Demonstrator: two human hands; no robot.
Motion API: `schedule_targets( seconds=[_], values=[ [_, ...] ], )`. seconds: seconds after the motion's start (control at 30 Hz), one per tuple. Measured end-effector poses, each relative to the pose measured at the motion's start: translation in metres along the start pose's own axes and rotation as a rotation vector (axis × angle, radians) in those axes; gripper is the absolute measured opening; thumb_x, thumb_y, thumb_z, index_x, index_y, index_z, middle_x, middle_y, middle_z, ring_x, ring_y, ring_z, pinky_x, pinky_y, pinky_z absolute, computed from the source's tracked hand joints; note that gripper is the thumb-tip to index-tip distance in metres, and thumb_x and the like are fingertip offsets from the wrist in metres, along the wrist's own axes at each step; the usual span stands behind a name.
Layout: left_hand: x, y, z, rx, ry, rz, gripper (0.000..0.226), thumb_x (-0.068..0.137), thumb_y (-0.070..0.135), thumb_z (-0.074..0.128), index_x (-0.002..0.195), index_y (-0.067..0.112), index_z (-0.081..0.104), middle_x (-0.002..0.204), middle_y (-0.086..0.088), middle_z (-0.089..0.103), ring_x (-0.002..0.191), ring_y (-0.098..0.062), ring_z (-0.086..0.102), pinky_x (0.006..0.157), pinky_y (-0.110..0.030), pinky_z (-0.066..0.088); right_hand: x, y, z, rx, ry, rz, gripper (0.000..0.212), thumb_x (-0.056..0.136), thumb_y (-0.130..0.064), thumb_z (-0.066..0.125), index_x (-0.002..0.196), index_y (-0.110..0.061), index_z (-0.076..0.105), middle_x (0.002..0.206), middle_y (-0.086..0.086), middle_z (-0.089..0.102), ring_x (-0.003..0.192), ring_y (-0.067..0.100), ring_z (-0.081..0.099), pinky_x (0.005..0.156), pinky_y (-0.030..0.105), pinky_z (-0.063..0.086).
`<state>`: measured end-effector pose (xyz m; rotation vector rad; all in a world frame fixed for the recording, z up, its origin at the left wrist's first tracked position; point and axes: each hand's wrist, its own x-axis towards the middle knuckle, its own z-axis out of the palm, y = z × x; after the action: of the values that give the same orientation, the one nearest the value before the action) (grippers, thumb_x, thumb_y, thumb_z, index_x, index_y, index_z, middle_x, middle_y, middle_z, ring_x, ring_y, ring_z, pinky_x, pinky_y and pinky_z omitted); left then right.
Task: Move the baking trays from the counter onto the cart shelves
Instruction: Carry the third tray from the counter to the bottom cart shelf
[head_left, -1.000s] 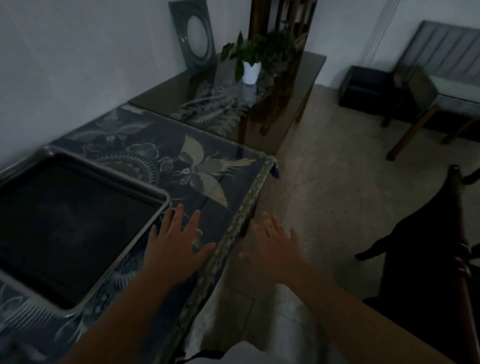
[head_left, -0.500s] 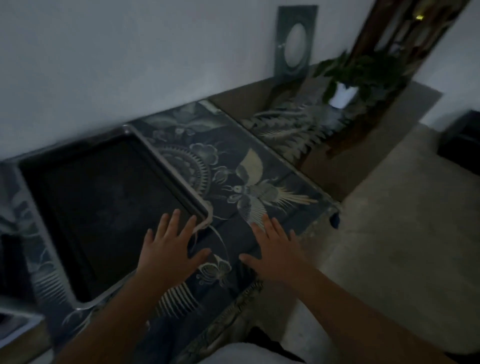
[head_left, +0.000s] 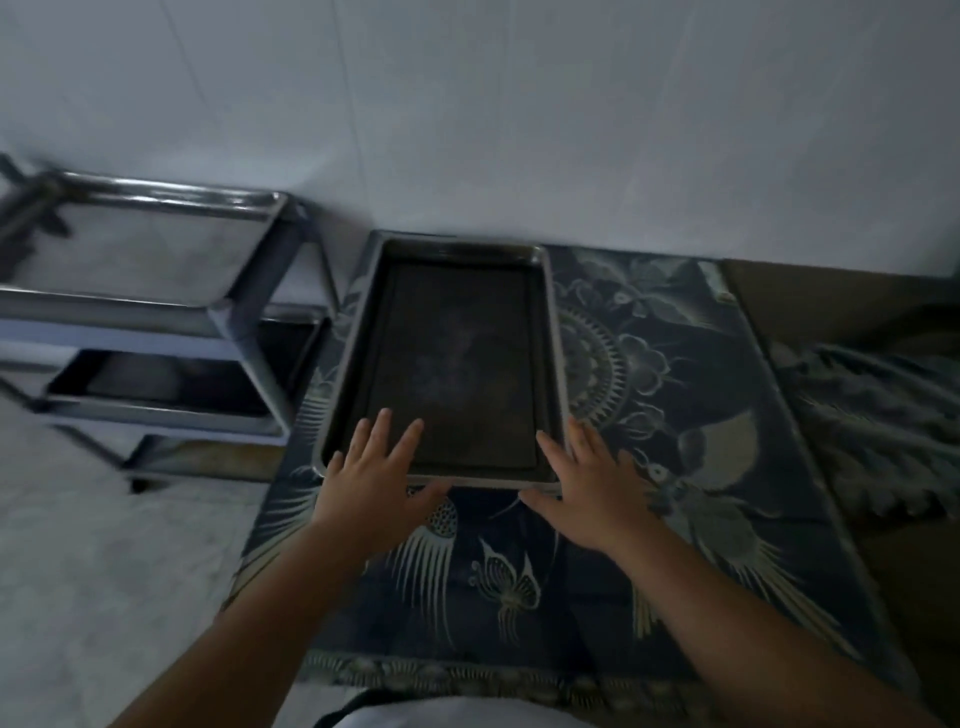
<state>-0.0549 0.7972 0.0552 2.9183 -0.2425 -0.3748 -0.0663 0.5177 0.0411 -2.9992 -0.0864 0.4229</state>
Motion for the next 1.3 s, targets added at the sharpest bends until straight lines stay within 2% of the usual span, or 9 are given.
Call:
schedule_targets(
  seconds=[0.1,0.23,0.47,0.67,0.8,0.97,1.07,1.23,1.3],
  values=[
    [-0.007,-0.008,0.000,-0.046,0.003,-0.056,0.094,0.081,0.085,0.024,0.159,0.040,-0.003,0.169,0.000,-0.015,0.155,-0.025,-0.013,0.122,-0.052,0.009,0.012,-0.004,-0.002,-0.014,0.000,-0.041,0.094,0.073,-0.089,0.015,0.152,-0.041,-0.002,0.164,0.000,-0.017,0.150,0.027,-0.007,0.113,0.062,0.011],
    [-0.002,-0.022,-0.006,-0.016,0.008,-0.044,0.094,0.082,0.085,0.025,0.159,0.039,-0.005,0.169,-0.001,-0.015,0.154,-0.025,-0.014,0.123,-0.050,0.008,0.022,-0.012,-0.001,-0.027,-0.030,-0.026,0.093,0.074,-0.088,0.017,0.152,-0.041,-0.004,0.163,0.000,-0.018,0.150,0.026,-0.009,0.114,0.061,0.011],
    [0.038,-0.052,-0.022,0.010,0.022,0.002,0.100,0.072,0.089,0.012,0.158,0.040,-0.006,0.168,-0.002,-0.017,0.154,-0.025,-0.014,0.123,-0.050,0.009,0.038,-0.024,0.003,-0.004,-0.021,0.048,0.092,0.077,-0.085,0.020,0.153,-0.039,-0.004,0.164,0.001,-0.017,0.150,0.026,-0.009,0.115,0.060,0.011],
    [0.074,-0.083,-0.021,0.041,0.006,0.025,0.093,0.082,0.085,0.018,0.159,0.038,-0.003,0.169,-0.003,-0.015,0.155,-0.026,-0.011,0.123,-0.050,0.012,0.058,-0.026,0.004,-0.003,-0.048,0.155,0.091,0.078,-0.084,0.024,0.153,-0.040,-0.004,0.163,0.000,-0.019,0.150,0.024,-0.010,0.115,0.058,0.009],
    [0.098,-0.100,-0.014,0.061,-0.045,0.032,0.089,0.085,0.082,0.020,0.159,0.037,-0.002,0.169,-0.003,-0.013,0.155,-0.027,-0.009,0.123,-0.052,0.014,0.077,-0.024,0.004,0.025,-0.059,0.203,0.091,0.079,-0.083,0.025,0.153,-0.038,-0.001,0.164,0.000,-0.014,0.150,0.025,-0.006,0.115,0.059,0.011],
    [0.137,-0.115,-0.001,0.003,-0.084,-0.025,0.083,0.090,0.076,0.022,0.159,0.034,0.004,0.170,-0.003,-0.008,0.155,-0.029,-0.005,0.121,-0.056,0.021,0.118,-0.003,0.010,0.158,-0.096,0.253,0.086,0.088,-0.072,0.038,0.155,-0.030,0.005,0.165,0.005,-0.005,0.150,0.026,0.002,0.116,0.051,0.022],
    [0.160,-0.122,0.009,-0.022,-0.085,-0.078,0.081,0.091,0.075,0.022,0.159,0.033,0.006,0.170,-0.005,-0.002,0.155,-0.030,0.001,0.119,-0.057,0.026,0.146,0.013,0.017,0.235,-0.120,0.269,0.086,0.091,-0.064,0.045,0.156,-0.026,0.004,0.165,0.008,-0.003,0.150,0.026,0.003,0.119,0.048,0.020],
    [0.189,-0.126,0.026,-0.092,-0.061,-0.184,0.084,0.093,0.072,0.023,0.160,0.025,0.003,0.169,-0.008,0.007,0.154,-0.032,0.011,0.116,-0.056,0.031,0.183,0.029,0.030,0.461,-0.057,0.361,0.095,0.093,-0.051,0.055,0.155,-0.017,-0.008,0.165,0.007,0.001,0.150,0.024,0.007,0.121,0.042,0.014],
    [0.198,-0.126,0.034,-0.182,-0.035,-0.208,0.083,0.095,0.066,0.030,0.160,0.021,0.004,0.169,-0.009,0.009,0.152,-0.034,0.020,0.113,-0.055,0.033,0.196,0.031,0.032,0.547,-0.021,0.408,0.087,0.095,-0.048,0.052,0.156,-0.014,-0.001,0.164,0.009,0.012,0.148,0.026,0.017,0.119,0.042,0.019]
  ],
)
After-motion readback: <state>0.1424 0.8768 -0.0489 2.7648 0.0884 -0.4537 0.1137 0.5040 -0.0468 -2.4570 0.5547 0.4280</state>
